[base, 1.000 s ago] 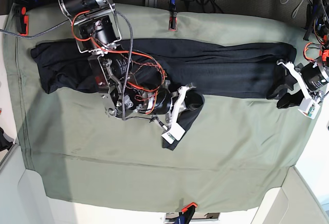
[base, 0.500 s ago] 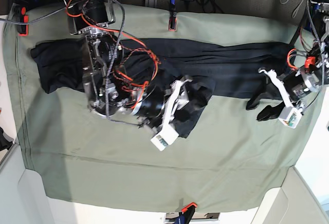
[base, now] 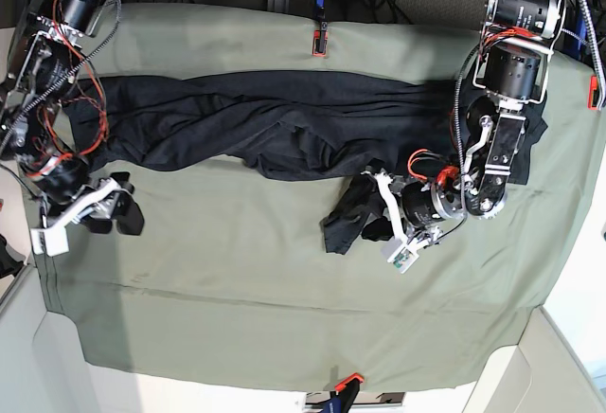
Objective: Fold the T-shirt properly
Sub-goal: 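Press the folded edge with the left gripper and withdraw it, then grasp the end of the shirt strip with the left gripper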
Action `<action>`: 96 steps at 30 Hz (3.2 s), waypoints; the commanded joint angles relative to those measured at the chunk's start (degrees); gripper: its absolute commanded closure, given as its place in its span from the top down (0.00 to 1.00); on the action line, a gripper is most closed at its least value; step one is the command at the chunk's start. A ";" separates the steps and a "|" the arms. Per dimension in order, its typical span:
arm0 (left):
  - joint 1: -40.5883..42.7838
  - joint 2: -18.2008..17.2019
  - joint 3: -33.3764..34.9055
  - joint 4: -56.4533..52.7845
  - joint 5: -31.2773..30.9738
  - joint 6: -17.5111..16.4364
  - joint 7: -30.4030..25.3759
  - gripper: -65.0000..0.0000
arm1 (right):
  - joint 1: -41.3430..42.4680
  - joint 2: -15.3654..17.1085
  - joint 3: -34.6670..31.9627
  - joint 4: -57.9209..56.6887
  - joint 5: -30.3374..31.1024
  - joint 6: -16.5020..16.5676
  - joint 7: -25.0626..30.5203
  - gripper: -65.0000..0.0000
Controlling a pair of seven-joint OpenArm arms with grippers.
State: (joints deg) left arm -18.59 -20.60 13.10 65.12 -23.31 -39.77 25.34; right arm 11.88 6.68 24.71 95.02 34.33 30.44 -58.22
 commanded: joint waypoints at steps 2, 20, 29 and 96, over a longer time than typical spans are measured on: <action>-2.99 0.63 -0.37 -2.03 -0.90 -0.23 -1.38 0.53 | -0.66 1.86 2.14 1.03 3.04 0.59 1.18 0.56; -3.56 1.09 -0.37 -1.97 9.81 1.57 -7.32 0.00 | -3.69 2.97 5.27 1.05 5.64 1.07 1.20 0.56; 1.88 -13.05 -0.37 22.08 -7.76 -0.23 10.99 0.00 | -4.00 2.97 5.27 1.05 5.55 1.11 1.20 0.56; 28.94 -19.21 -44.37 -4.92 -57.75 -0.23 32.11 0.61 | -4.15 2.95 5.27 1.03 5.75 1.49 0.92 0.56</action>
State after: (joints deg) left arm 10.76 -38.28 -30.98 59.55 -79.35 -39.40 58.04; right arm 6.81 8.88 29.82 95.02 38.79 31.73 -58.28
